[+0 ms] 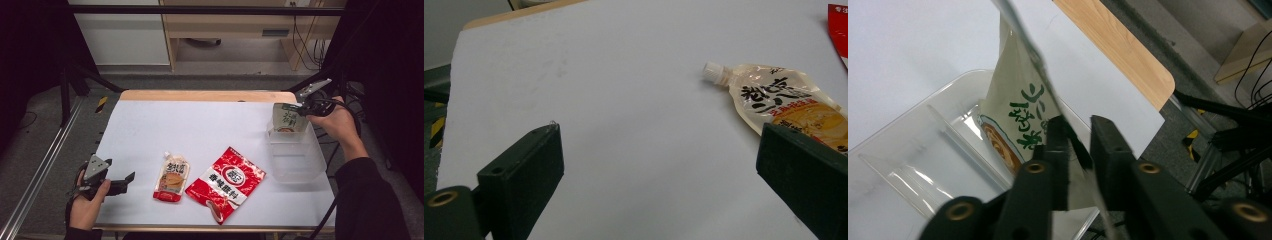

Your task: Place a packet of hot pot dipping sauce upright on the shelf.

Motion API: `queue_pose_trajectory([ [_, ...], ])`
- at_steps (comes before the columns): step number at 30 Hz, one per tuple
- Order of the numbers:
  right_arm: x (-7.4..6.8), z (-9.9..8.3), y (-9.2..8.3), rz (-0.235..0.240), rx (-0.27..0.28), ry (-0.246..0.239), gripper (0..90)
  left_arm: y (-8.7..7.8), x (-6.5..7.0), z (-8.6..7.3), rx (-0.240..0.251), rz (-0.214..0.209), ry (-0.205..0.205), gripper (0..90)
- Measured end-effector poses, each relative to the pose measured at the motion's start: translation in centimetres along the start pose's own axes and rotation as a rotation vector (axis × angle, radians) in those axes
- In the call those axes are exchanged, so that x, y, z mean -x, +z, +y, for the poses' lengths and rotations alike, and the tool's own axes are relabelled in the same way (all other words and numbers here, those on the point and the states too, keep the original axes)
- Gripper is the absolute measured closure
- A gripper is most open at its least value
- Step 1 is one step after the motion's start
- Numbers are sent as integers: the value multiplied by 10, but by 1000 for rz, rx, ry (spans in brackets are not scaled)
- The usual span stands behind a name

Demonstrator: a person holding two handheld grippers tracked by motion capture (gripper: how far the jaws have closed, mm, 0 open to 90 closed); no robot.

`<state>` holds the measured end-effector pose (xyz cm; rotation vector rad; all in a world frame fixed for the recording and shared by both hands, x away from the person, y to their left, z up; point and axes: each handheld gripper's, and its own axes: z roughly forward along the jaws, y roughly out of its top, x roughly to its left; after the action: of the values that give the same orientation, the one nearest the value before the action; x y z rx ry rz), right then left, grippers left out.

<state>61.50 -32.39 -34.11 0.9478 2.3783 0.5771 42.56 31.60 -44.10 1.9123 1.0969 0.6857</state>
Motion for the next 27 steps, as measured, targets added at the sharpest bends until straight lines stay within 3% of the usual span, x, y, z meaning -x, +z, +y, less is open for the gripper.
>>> queue_pose_trajectory([
  [1,-1,1,-1,-7,1,2,668,0,0,0,1,-1,1,50],
  [8,-8,1,-11,-46,20,28,396,1,2,1,-3,-7,8,50],
  [27,-11,0,-10,-65,31,42,317,2,4,1,-7,-14,15,50],
])
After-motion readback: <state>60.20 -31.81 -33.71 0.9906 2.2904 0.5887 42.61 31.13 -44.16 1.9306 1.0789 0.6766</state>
